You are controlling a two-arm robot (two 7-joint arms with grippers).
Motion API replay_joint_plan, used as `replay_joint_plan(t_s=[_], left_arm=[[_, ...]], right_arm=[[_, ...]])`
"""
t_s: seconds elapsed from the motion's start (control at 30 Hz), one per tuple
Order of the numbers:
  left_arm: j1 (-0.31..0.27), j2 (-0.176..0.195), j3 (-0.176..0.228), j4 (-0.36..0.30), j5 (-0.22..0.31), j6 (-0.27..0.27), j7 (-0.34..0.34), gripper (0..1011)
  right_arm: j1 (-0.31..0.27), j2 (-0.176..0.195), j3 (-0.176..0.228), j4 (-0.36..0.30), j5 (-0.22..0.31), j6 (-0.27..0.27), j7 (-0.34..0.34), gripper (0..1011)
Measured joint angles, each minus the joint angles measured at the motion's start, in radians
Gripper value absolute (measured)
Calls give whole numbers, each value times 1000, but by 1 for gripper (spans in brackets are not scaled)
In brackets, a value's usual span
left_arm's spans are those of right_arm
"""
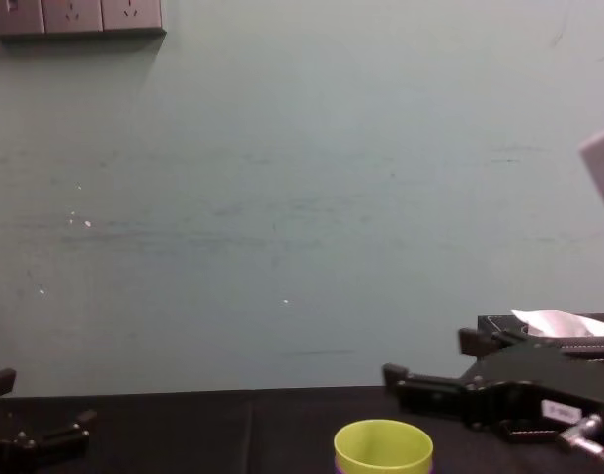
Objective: Stack the three plastic cups sequentially using one hand.
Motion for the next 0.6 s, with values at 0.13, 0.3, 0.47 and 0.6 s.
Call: replay_joint_plan(t_s=[0.13, 0.3, 0.47, 0.6], left_arm=[[0, 0, 0, 0, 0, 0, 0, 1010], [0, 0, 0, 0, 0, 0, 0, 1010], [0, 0, 0, 0, 0, 0, 0, 1010], [0, 0, 0, 0, 0, 0, 0, 1010]], right_arm=[[-18, 7, 36, -3, -10, -25, -23, 1002], [-34, 16, 73, 8, -14, -44, -33, 1003], [-49, 24, 108, 25, -19, -61, -33, 1003], [-62, 30, 127, 37, -22, -74, -32, 1003]])
